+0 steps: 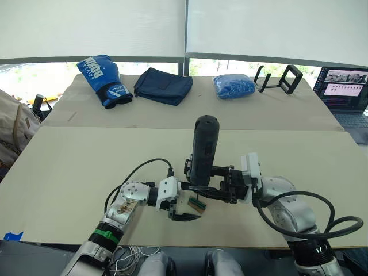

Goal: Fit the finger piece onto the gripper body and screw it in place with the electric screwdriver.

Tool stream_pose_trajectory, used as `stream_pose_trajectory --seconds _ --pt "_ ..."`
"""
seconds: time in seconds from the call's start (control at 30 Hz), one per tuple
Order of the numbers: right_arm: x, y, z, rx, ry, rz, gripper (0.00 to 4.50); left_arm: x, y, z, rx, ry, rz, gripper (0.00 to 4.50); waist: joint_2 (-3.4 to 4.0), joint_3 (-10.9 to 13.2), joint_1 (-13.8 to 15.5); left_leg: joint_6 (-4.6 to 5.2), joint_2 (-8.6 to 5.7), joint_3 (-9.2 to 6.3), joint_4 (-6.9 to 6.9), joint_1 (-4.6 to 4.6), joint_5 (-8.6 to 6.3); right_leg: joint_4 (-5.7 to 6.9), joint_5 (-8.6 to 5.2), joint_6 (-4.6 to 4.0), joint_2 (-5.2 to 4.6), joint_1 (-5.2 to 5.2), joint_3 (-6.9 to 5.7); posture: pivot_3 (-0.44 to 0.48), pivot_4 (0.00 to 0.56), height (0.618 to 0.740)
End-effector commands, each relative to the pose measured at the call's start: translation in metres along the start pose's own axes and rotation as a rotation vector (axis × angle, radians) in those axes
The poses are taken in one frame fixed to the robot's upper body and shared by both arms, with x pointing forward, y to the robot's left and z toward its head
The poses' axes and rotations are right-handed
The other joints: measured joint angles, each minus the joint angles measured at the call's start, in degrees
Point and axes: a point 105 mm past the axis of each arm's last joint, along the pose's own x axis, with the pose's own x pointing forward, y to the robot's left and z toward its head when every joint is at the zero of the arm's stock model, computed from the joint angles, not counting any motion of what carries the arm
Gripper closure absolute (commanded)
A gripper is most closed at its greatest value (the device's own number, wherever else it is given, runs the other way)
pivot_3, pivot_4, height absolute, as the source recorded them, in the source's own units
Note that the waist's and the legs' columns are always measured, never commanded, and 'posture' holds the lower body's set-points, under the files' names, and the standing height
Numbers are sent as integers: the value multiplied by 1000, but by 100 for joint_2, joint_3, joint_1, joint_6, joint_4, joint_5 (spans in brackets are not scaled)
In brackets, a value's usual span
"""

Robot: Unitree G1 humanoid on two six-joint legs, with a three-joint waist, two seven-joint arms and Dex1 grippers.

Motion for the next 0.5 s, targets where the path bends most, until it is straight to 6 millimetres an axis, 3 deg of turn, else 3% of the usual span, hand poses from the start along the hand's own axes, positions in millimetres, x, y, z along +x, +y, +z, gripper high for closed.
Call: stream_pose_trajectory --seconds 0.03,0.5 --pt "1 0 4 -50 -6 9 2562 10 -19 -23 -86 60 -58 25 0 0 0 0 0 0 0 0 0 0 0 0 1 0 0 0 150 740" --pt "1 5 13 -57 -47 25 2562 6 -18 -20 -88 39 -35 25 1 -1 -1 1 0 -1 0 2 -1 0 0 1 -3 1 0 0 150 740"
